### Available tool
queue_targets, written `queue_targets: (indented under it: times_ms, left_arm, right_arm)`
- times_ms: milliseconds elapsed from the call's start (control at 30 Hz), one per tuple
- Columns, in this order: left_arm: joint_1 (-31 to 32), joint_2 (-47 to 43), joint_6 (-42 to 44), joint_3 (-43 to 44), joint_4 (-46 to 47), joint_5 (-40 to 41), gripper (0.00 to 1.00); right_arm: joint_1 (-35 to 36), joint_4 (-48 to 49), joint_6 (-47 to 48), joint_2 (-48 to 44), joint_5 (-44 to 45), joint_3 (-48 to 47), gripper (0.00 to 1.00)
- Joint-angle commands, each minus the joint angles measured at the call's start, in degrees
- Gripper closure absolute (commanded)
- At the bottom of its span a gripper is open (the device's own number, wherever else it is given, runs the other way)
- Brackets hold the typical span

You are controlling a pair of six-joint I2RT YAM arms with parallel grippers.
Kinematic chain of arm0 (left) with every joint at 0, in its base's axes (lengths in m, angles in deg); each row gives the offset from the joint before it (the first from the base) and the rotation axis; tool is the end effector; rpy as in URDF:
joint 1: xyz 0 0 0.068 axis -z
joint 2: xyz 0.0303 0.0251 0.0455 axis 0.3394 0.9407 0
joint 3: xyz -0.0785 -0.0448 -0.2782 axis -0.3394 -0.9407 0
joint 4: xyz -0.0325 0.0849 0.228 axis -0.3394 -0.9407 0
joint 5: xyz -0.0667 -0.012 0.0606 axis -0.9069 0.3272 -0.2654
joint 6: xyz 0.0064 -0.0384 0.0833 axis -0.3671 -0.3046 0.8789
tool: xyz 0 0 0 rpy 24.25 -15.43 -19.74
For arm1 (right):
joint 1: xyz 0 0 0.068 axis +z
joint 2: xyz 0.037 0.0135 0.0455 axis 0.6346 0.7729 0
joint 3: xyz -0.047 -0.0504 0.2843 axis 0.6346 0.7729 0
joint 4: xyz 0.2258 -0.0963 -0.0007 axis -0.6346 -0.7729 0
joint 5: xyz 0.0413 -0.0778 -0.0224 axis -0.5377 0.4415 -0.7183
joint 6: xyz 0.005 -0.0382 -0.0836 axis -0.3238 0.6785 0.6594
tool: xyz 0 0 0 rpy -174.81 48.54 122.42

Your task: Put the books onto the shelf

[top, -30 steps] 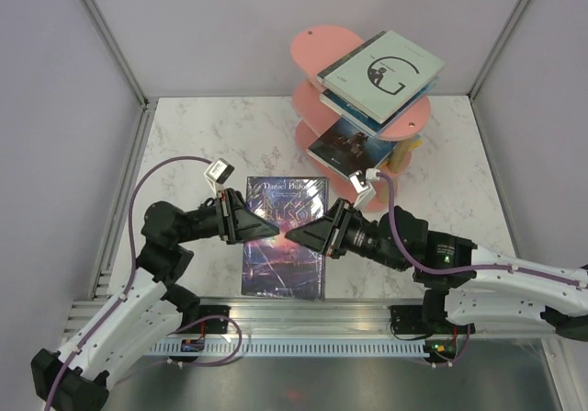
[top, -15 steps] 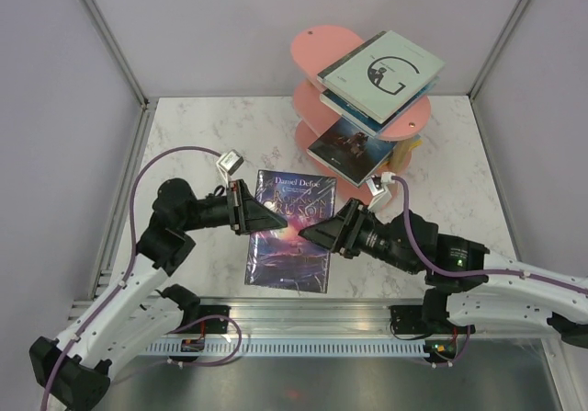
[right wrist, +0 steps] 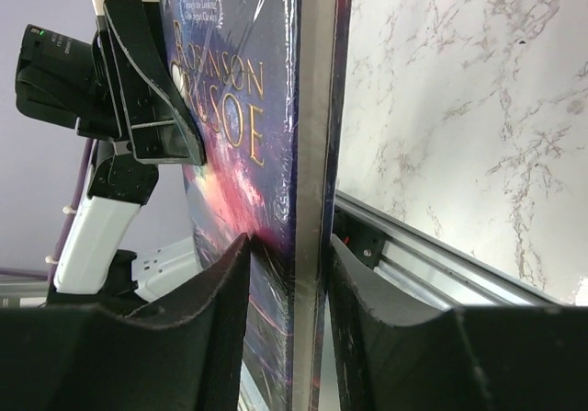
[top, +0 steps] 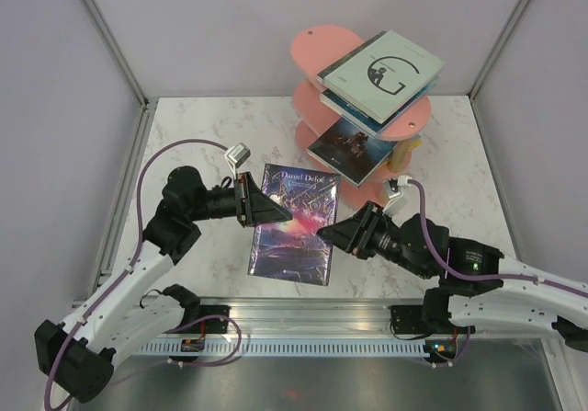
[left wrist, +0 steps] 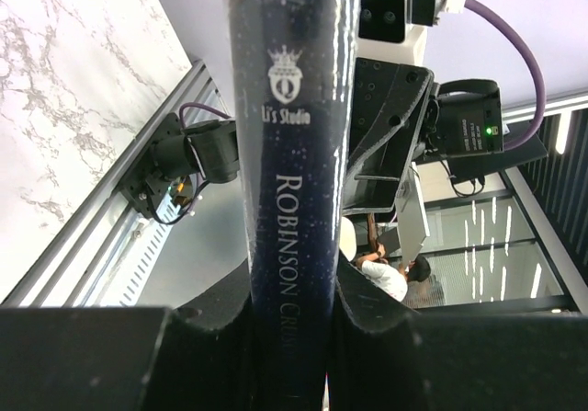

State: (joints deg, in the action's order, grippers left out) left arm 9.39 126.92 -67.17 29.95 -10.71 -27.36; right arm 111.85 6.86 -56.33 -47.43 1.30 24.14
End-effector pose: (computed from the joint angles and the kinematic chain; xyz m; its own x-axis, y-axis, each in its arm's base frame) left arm 0.1355 -0.1500 0.3538 -0.9224 -0.1389 -0.3605 0.3524 0.0799 -0.9324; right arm 0.0785 0.1552 0.3586 -0.7698 0.4758 -0.4254 -0.2188 0.4294 0.8762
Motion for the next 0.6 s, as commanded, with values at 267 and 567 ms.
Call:
queue_targets:
  times_ms: [267, 567]
  left_arm:
    - [-0.41, 4.70, -2.35, 0.58, 8.16, -1.97, 0.98]
    - [-0.32, 8.92, -13.87, -4.68, 25.20, -6.37, 0.98]
  right_arm:
    - [0.22, 14.31, 3.80, 5.68, -5.05, -10.40, 0.68]
    - [0.22, 19.40, 5.12, 7.17, -6.01, -13.65, 0.66]
